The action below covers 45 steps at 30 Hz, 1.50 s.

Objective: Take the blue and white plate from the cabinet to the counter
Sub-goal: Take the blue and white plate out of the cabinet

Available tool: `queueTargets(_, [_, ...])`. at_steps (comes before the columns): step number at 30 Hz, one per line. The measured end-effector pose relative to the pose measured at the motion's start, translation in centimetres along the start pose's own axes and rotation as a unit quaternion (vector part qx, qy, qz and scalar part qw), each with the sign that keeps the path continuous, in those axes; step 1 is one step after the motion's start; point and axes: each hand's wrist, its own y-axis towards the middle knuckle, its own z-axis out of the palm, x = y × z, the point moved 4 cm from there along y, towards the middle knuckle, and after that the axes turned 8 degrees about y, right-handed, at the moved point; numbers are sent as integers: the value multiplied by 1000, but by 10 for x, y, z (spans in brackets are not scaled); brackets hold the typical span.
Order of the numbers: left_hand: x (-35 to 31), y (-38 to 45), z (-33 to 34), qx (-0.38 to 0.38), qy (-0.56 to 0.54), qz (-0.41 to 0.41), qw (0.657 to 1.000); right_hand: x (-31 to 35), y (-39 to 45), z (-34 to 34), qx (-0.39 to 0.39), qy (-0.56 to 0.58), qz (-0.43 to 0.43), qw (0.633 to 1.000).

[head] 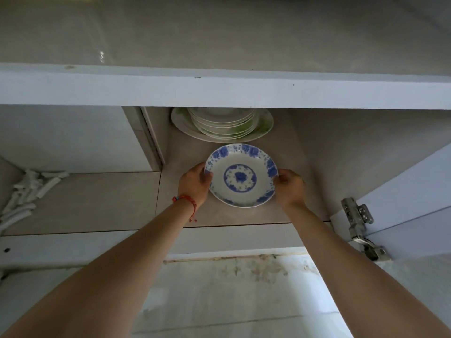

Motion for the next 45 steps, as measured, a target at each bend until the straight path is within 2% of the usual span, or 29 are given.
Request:
queueTargets(3, [0, 1, 3, -14, -37, -45, 998, -2, -1, 0, -15, 30, 9, 999])
queueTargets(6, [0, -5, 1, -34, -120, -97, 987, -1, -10, -4, -34, 36, -7, 999])
queueTargets(8, [-3, -13, 0, -43, -167, -105, 979, -1, -21, -6, -44, 100, 1, 994])
queueTargets(13, [-12, -49, -12, -111, -301, -122, 939, 2, -61, -9, -95, 193, 52, 975])
queueTargets(17, [-7, -88, -27, -150, -359, -144, 910, 12, -105, -23, -97, 207, 38, 973])
queueTargets(22, [-8, -139, -54, -160, -364, -149, 905, 21, -154, -43, -93, 188, 87, 974])
queueTargets(27, [-33, -192, -85, -148, -239, -171, 944, 39, -193, -70, -66, 127, 112, 983])
queueTargets(30, [-50, -216, -100, -124, -219, -186, 950, 54, -216, -90, -68, 98, 118, 986])
queueTargets(37, [-115, -260, -144, -114, -225, -204, 946, 99, -271, -147, -97, 87, 143, 981])
queueTargets(45, [-205, -293, -220, -67, -191, -223, 954, 192, -319, -222, -113, 99, 148, 977])
